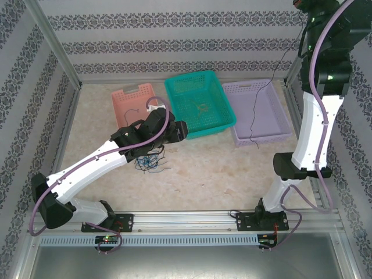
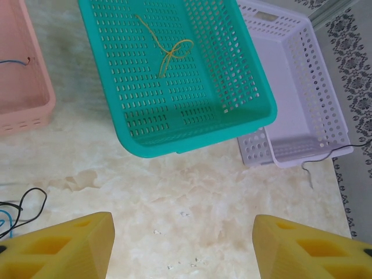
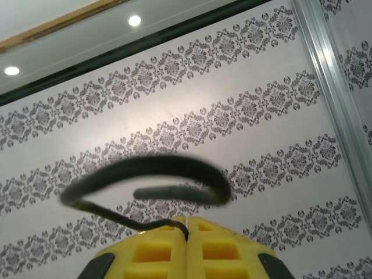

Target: Untangle the cables

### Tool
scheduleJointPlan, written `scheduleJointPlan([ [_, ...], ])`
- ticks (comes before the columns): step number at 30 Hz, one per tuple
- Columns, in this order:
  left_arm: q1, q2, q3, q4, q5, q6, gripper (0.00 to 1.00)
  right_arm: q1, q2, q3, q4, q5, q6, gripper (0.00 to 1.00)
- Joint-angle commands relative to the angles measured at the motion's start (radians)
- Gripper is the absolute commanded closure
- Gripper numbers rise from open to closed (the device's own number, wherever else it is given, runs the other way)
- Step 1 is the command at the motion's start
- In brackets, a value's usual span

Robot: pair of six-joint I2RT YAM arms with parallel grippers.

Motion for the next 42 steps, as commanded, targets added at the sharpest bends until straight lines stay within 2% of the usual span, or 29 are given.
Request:
scheduleJointPlan([
  [1, 0.011, -0.037, -0.023, -0.033, -0.032, 0.002, 0.35, -0.022, 0.046, 0.020, 0.186, -0.046, 0.042, 1.00],
  [10, 0.011, -0.036, -0.038, -0.035, -0.033, -0.003, 0.35, -0.114, 0.177, 0.077, 0.239, -0.085, 0.170, 1.00],
  [15, 0.011, -0.019, -0.033, -0.026, -0.027, -0.001, 0.35, -0.132, 0.210, 0.040, 0.132, -0.176, 0.192, 1.00],
  [18, 0.011, -0.012, -0.033, -0.015, -0.021, -0.004, 0.35, -0.126, 0.163, -0.133, 0.045, -0.229, 0.180, 1.00],
  [19, 0.011, -0.011, -0.035, -0.011, -0.018, -0.006, 0.35, -0.123, 0.126, -0.242, 0.046, -0.240, 0.171, 1.00],
  [23, 0.011, -0.011, -0.040, -0.007, -0.015, -0.009, 0.35, -0.108, -0.027, -0.679, 0.096, -0.210, 0.143, 1.00],
  [26, 0.012, -0.012, -0.045, -0.005, -0.015, -0.009, 0.35, -0.107, -0.070, -0.877, 0.074, -0.168, 0.149, 1.00],
  [29, 0.013, -0.011, -0.045, -0.007, -0.012, -0.007, 0.35, -0.107, -0.045, -0.968, 0.020, -0.163, 0.148, 1.00],
  [33, 0.015, -0.014, -0.037, -0.022, -0.015, -0.005, 0.35, -0.115, 0.077, -0.915, -0.166, -0.185, 0.172, 1.00],
  [34, 0.015, -0.016, -0.036, -0.027, -0.017, -0.005, 0.35, -0.116, 0.108, -0.889, -0.212, -0.190, 0.177, 0.96],
  [36, 0.018, -0.027, -0.041, -0.039, -0.021, -0.009, 0.36, -0.121, 0.171, -0.832, -0.308, -0.197, 0.189, 0.77],
  [38, 0.023, -0.042, -0.051, -0.046, -0.023, -0.014, 0.36, -0.124, 0.198, -0.806, -0.356, -0.200, 0.187, 0.63],
  [42, 0.034, -0.080, -0.077, -0.064, -0.030, -0.028, 0.36, -0.124, 0.164, -0.813, -0.357, -0.181, 0.186, 0.43],
])
